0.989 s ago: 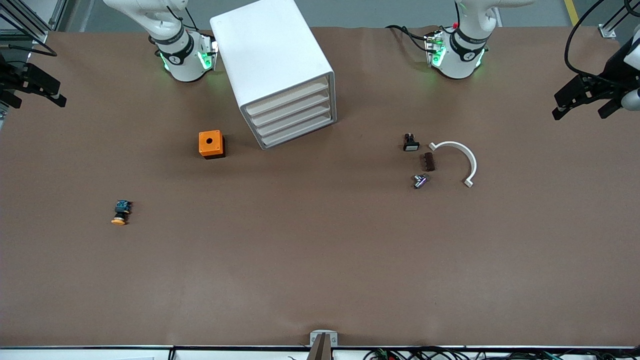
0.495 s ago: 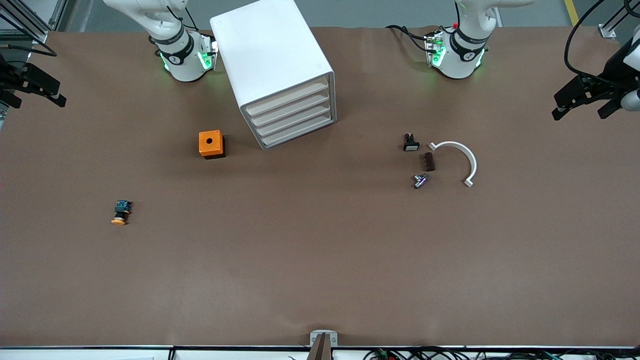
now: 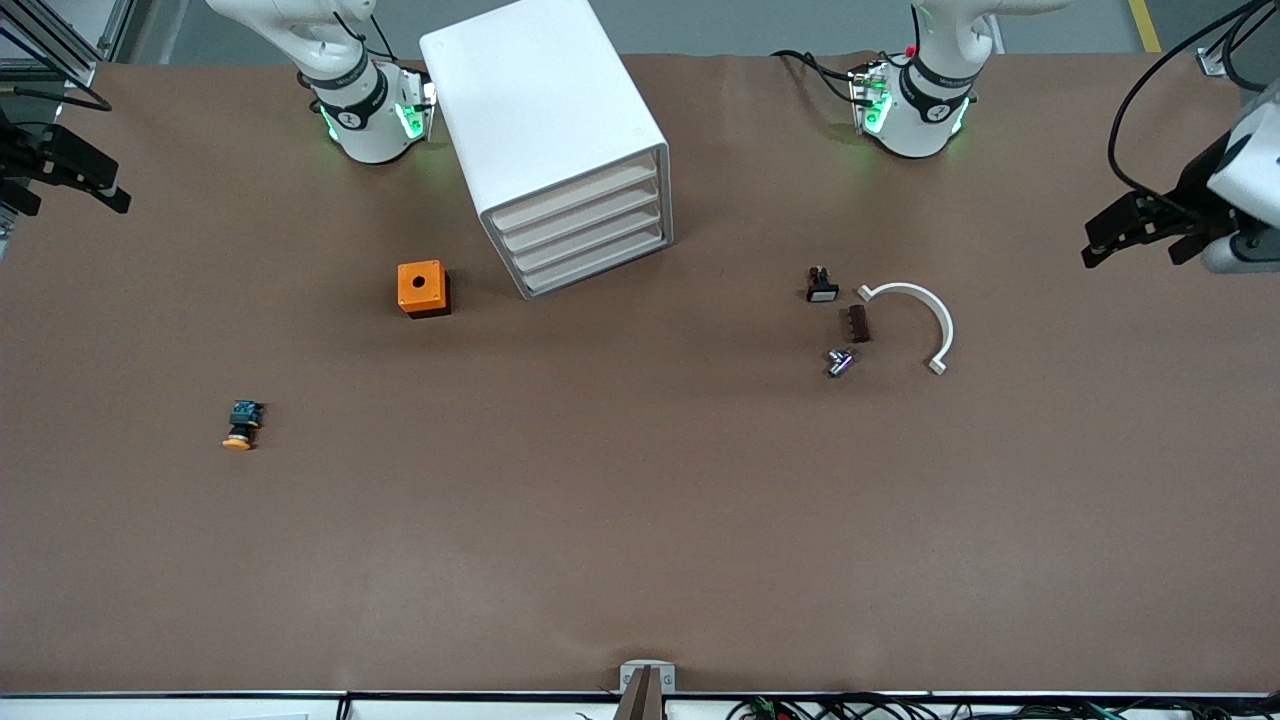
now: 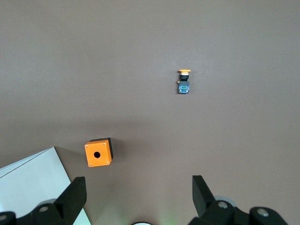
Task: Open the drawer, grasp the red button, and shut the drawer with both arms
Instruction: 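Reach the left gripper to the drawer handle while the right gripper rises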
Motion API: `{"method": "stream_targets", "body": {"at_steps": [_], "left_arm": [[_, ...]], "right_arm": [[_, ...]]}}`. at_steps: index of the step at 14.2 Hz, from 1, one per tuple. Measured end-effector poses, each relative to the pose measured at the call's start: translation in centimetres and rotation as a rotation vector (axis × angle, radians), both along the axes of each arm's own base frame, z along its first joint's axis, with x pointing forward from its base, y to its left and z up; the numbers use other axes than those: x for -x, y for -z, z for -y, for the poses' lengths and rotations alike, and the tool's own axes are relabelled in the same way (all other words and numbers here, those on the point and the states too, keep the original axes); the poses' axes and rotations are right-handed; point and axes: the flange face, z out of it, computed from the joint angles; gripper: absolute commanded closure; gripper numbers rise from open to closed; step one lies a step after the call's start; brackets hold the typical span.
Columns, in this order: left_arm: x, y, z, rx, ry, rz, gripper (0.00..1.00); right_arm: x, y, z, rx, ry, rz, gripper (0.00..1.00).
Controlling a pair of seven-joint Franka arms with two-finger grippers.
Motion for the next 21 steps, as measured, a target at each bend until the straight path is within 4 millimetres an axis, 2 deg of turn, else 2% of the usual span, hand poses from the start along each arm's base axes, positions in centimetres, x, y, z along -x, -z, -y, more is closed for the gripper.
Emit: {"method": "stream_targets", "body": {"at_steps": [4, 6, 10, 12, 14, 16, 18, 21], "left_arm": [[-2.7, 4.4, 1.0, -0.001, -0.069, -0.032, 0.00], [-4.3, 7.2, 3.0, -0.001, -0.114, -0.042, 0.00], [-6.3, 13.2, 8.8, 0.005, -0.203, -0.076, 0.00], [-6.6, 15.9, 12.2, 0.006, -0.246, -0.098, 0.00], [-6.6, 18.0, 15.8, -0.001, -0.299, -0.117, 0.00], [-6.6, 19.1, 18.9, -0.007, -0.365, -0.127, 0.00], [-6.5, 20.1, 21.2, -0.020, -0.447, -0.148, 0.00], [-6.0, 21.3, 24.7, -0.010, -0.596, -0.270, 0.00]], "right_arm": [[-0.1, -0.2, 0.2, 0.001, 0.004, 0.003, 0.00], [-0.9, 1.2, 0.6, 0.001, 0.010, -0.028, 0.00], [-3.8, 5.8, 1.1, -0.003, 0.016, -0.102, 0.00], [-5.1, 8.4, 1.5, -0.006, 0.022, -0.150, 0.00], [-6.2, 11.1, 2.8, -0.010, 0.042, -0.193, 0.00], [-6.8, 12.1, 3.7, -0.013, 0.054, -0.209, 0.00], [-6.8, 11.8, 3.6, -0.013, 0.053, -0.211, 0.00], [-6.7, 11.6, 3.1, -0.015, 0.046, -0.223, 0.00]]}}
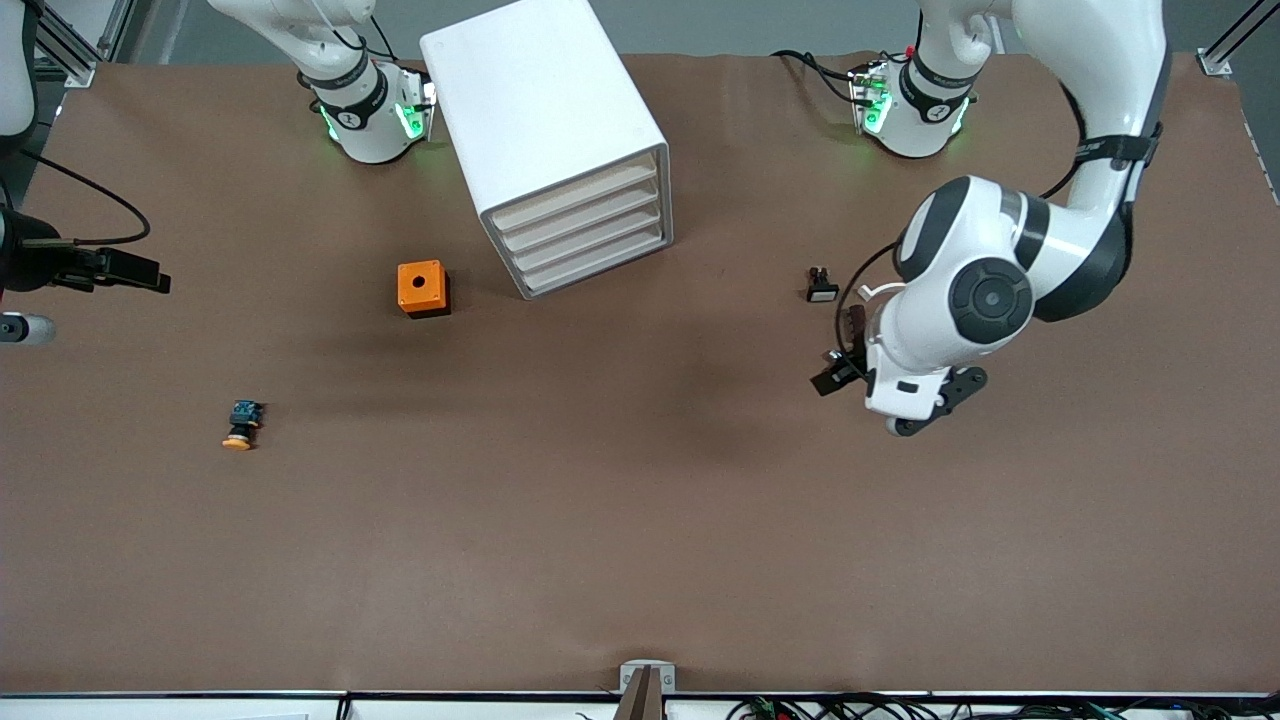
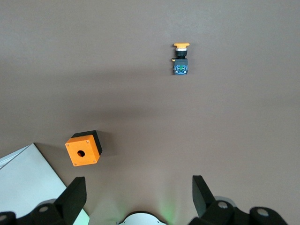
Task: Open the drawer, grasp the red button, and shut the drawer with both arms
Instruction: 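Reach the left gripper to the drawer handle while the right gripper rises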
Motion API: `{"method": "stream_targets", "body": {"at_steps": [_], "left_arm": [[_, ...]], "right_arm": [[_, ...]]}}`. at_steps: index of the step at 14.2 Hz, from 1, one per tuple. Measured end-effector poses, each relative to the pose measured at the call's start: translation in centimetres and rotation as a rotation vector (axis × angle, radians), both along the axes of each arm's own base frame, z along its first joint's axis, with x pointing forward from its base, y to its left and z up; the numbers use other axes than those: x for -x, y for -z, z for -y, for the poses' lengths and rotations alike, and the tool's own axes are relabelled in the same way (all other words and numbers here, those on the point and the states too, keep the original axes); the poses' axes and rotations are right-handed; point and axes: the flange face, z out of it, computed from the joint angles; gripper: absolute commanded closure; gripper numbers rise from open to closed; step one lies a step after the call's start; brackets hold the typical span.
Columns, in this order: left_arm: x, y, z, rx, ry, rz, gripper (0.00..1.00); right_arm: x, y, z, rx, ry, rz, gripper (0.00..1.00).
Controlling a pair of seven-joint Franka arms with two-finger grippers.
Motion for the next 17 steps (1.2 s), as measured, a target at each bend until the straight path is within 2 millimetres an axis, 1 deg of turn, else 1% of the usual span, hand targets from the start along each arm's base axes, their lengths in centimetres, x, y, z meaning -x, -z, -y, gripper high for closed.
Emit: {"method": "stream_targets", "body": {"at_steps": [2, 5, 7, 9, 11, 13, 15, 17], "left_arm": [[0.3, 0.4, 2.7, 0.024, -0.113, -0.079, 0.00], [1.3, 2.4, 6.5, 0.068, -0.296, -0.219, 0.00], [2.0, 4.1, 8.1, 0.069, -0.426, -0.326, 0.00], [2.9, 6.0, 9.2, 0.049, -0.539, -0.458, 0.00], [3.7, 7.7, 10.1, 0.018, -0.645, -0.593, 0.00], [3.7, 9.1, 10.8, -0.008, -0.743, -0.706, 0.00], [3.7, 10.5, 11.4, -0.039, -0.808, -0.798, 0.00], [4.2, 12.0, 11.9, -0.090, -0.852, -0.879, 0.00]], "right_arm": [[0.0, 0.0, -0.2, 0.001, 0.008, -0.004, 0.00], [0.2, 0.1, -0.6, 0.013, 0.067, -0.025, 0.00], [0.2, 0.1, -1.2, 0.016, 0.070, -0.029, 0.00], [0.1, 0.1, -1.9, 0.024, 0.094, -0.031, 0.00], [0.0, 0.1, -3.6, 0.043, 0.147, -0.035, 0.00], [-0.1, 0.0, -6.1, 0.062, 0.177, -0.034, 0.00], [-0.1, -0.1, -8.3, 0.076, 0.197, -0.033, 0.00], [0.0, -0.1, -10.6, 0.092, 0.224, -0.032, 0.00]]}}
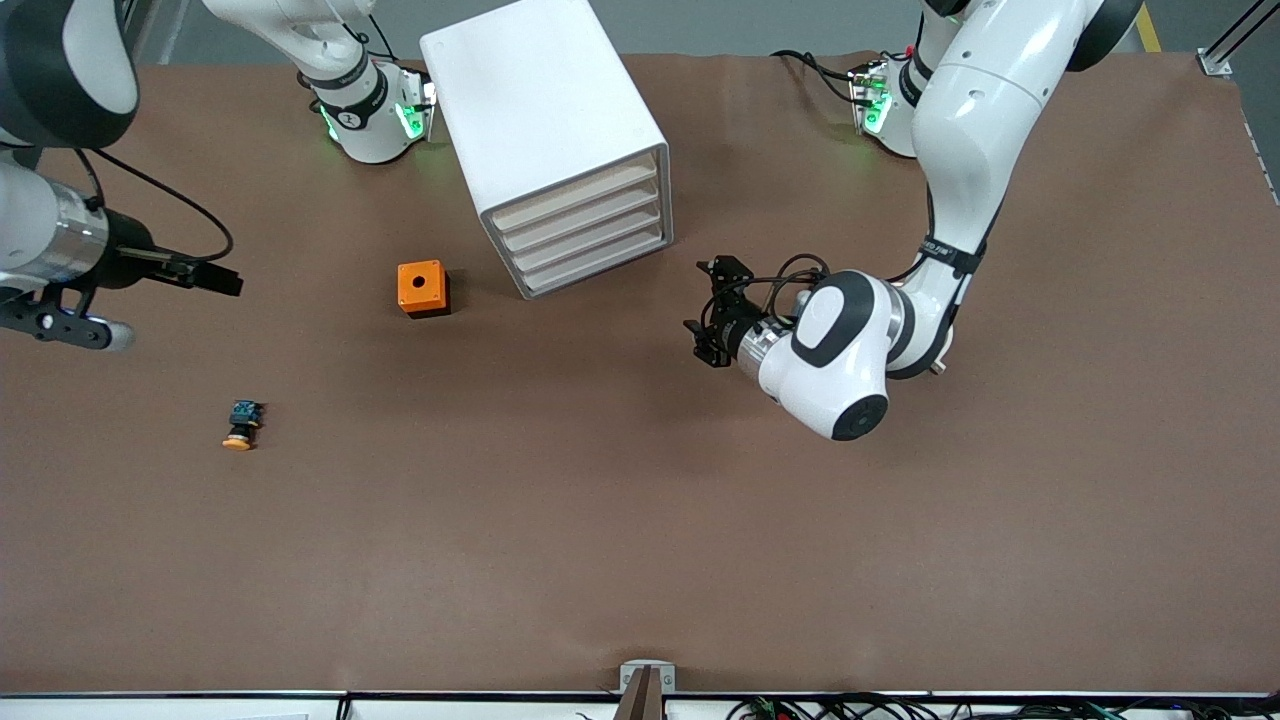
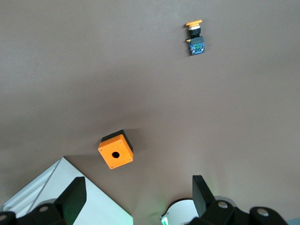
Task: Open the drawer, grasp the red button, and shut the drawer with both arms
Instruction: 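Reach the left gripper to the drawer handle while the right gripper rises, then close the left gripper on the white drawer's handle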
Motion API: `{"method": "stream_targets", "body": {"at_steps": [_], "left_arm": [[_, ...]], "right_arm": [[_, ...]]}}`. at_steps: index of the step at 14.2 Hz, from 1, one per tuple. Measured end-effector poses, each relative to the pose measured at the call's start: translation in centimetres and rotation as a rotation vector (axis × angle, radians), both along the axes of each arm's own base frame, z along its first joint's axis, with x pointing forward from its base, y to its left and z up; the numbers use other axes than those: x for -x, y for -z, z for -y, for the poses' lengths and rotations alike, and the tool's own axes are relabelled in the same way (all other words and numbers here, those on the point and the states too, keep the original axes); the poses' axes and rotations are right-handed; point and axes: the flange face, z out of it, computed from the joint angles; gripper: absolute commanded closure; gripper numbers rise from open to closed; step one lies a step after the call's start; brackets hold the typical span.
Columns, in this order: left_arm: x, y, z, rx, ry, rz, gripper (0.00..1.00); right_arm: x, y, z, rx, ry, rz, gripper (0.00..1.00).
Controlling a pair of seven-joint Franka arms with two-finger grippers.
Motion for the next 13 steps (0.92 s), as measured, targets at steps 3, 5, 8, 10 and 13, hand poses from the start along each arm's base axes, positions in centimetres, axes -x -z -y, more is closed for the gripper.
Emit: {"method": "stream_targets", "body": {"at_steps": [3, 5, 8, 10, 13], "left_arm": [[1.9, 1.2, 1.8, -0.029, -0.004, -0.135, 0.00], [3.1, 1.6, 3.3, -0.040, -0.001, -0.187, 0.00], [4.8, 2.8, 5.1, -0.073, -0.003, -0.252, 0.14], [5.7, 3.9, 6.1, -0.085, -0.012, -0.298, 0.42], [7.0, 4.3, 7.7, -0.075, -0.004, -0.328, 0.53]], "right_arm": [[0.3, 0.0, -3.8, 0.028, 0.046, 0.005, 0.00], [0.5, -0.1, -5.7, 0.039, 0.065, 0.015, 0.00], [0.6, -0.2, -7.3, 0.052, 0.098, 0.025, 0.00], [0.7, -0.2, -8.3, 0.057, 0.115, 0.037, 0.00], [0.8, -0.3, -9.7, 0.049, 0.121, 0.048, 0.00]]}}
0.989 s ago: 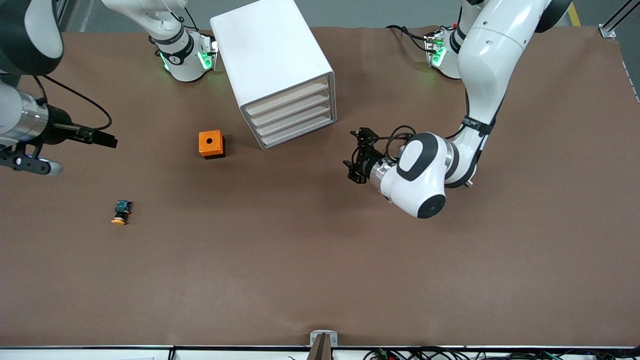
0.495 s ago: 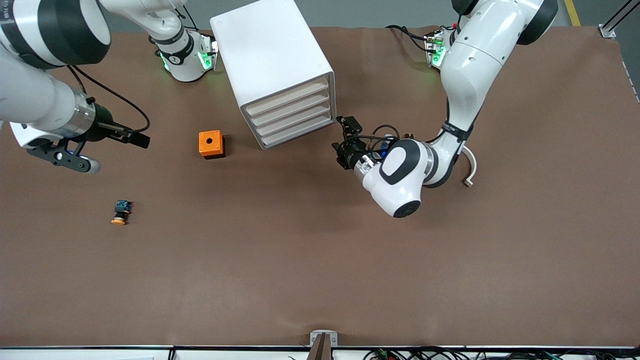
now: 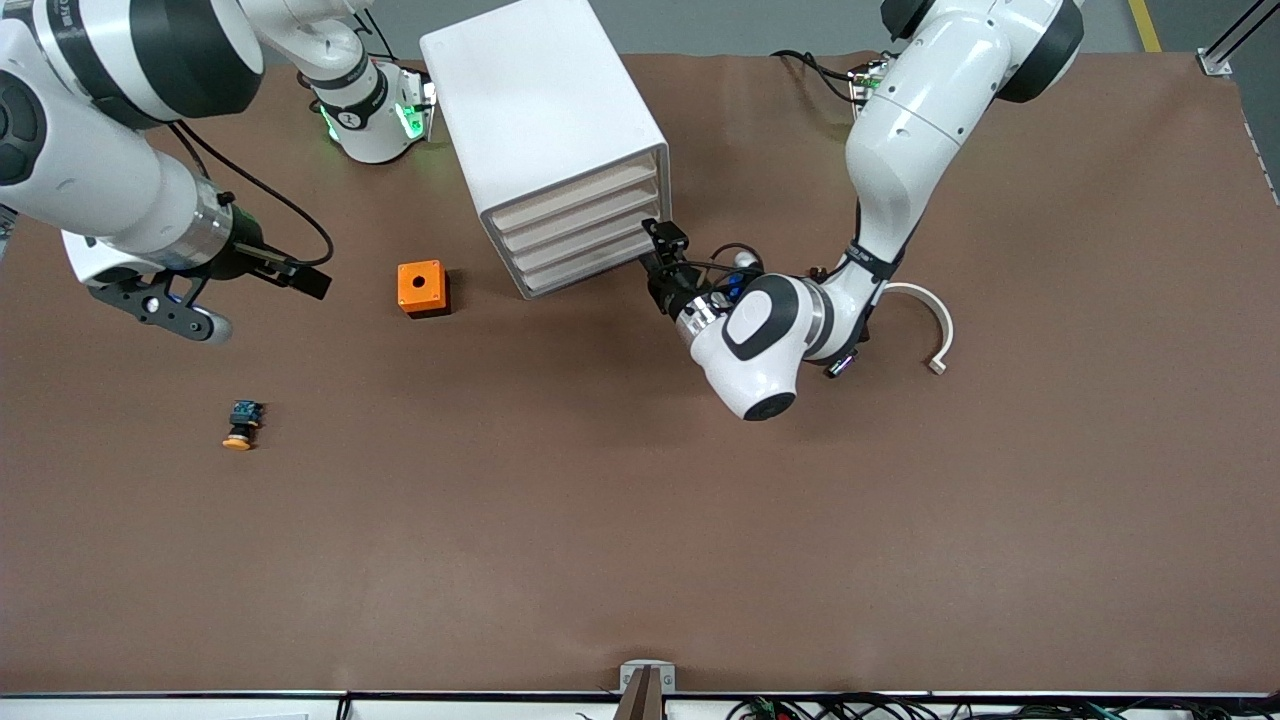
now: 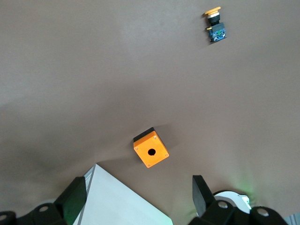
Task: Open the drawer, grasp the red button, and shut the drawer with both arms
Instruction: 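Close the left gripper on the white drawer's handle, then pull the drawer open with the left gripper while the right gripper approaches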
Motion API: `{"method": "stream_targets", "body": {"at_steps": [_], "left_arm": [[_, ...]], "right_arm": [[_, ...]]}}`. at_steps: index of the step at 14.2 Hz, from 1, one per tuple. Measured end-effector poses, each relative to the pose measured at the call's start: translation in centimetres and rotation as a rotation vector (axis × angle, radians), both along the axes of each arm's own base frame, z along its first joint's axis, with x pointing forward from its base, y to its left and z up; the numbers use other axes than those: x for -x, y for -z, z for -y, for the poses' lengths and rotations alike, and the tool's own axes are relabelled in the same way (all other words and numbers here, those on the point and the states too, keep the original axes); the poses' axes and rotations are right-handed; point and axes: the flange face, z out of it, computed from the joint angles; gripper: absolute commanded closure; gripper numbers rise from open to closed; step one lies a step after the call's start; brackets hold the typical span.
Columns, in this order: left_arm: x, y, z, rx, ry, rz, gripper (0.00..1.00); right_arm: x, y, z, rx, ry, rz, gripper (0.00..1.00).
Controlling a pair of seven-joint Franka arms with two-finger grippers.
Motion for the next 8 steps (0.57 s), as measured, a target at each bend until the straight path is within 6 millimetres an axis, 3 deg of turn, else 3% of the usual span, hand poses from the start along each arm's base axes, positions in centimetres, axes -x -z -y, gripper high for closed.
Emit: {"method": "stream_targets", "body": {"at_steps": [4, 8], "left_arm": [[1.2, 0.3, 0.7, -0.030, 0.011, -0.048, 0.53], [3.3, 2.2, 1.3, -0.076, 0.029, -0.126, 0.53]], "right_arm": [[-0.1, -0.1, -0.4, -0.019, 0.029, 0.008, 0.00], [0.2, -0.3, -2.2, -0.021, 0.044, 0.025, 0.00]]}}
